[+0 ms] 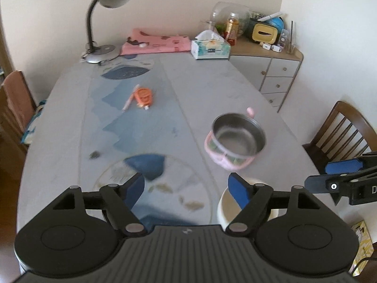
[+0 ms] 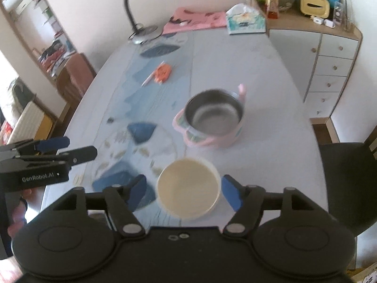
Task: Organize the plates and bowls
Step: 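Lower the steel basin, open both tools and move toward the pink pot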
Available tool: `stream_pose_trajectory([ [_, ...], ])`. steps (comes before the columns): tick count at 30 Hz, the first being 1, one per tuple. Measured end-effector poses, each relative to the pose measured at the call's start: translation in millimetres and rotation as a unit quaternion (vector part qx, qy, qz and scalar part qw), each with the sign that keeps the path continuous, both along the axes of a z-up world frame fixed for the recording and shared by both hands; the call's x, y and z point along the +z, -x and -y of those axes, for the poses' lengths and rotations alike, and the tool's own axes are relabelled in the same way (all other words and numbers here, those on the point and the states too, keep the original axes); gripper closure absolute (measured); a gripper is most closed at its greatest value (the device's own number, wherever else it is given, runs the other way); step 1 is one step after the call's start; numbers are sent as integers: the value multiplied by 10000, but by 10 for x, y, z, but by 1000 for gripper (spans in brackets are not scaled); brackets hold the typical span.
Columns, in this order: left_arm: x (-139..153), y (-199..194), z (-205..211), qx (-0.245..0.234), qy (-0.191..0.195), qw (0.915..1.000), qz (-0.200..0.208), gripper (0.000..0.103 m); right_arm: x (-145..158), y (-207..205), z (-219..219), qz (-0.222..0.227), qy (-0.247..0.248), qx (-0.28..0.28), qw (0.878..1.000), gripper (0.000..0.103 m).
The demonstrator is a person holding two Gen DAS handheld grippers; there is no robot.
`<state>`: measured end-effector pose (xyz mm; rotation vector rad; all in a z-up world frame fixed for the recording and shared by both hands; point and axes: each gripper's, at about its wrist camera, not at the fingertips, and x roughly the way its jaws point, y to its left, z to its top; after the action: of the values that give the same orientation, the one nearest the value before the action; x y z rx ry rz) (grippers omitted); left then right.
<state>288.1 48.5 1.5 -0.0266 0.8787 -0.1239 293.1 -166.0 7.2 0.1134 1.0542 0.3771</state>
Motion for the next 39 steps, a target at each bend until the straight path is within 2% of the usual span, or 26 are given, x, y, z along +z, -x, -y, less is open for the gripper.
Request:
stream_pose_trajectory([
  [3,-55,-316,124,53,-88,9999,-30,25,-68,-236,84,-59,-10,-193,9998,22],
  [10,-205,-934,404,-96,-156,9998,-97,25,-327,-685,203,-197,5,-531,9984,22],
  [22,-668,-1773,661,-194,-102,9976,-664,25,-837,-1208,198,-583,94,-859,9946,26],
  [28,-905,-2013,677,-60,-12,9957,-927,25,-1061,-1332,174,-761,95,-994,9921,30],
  [32,-1015,-2106,744,-111,-81,9949,-1000,25,-1151,-1358,182,-827,46,-1042,9911,33],
  [38,-1142,-2202,804,-132,-96,9938,-1095,26,-1239,-1331,205,-971,-24,-1108,9891,46],
  [39,-1155,-2214,816,-153,-82,9938,-1099,33,-1240,-1326,210,-963,-34,-1122,9890,47],
])
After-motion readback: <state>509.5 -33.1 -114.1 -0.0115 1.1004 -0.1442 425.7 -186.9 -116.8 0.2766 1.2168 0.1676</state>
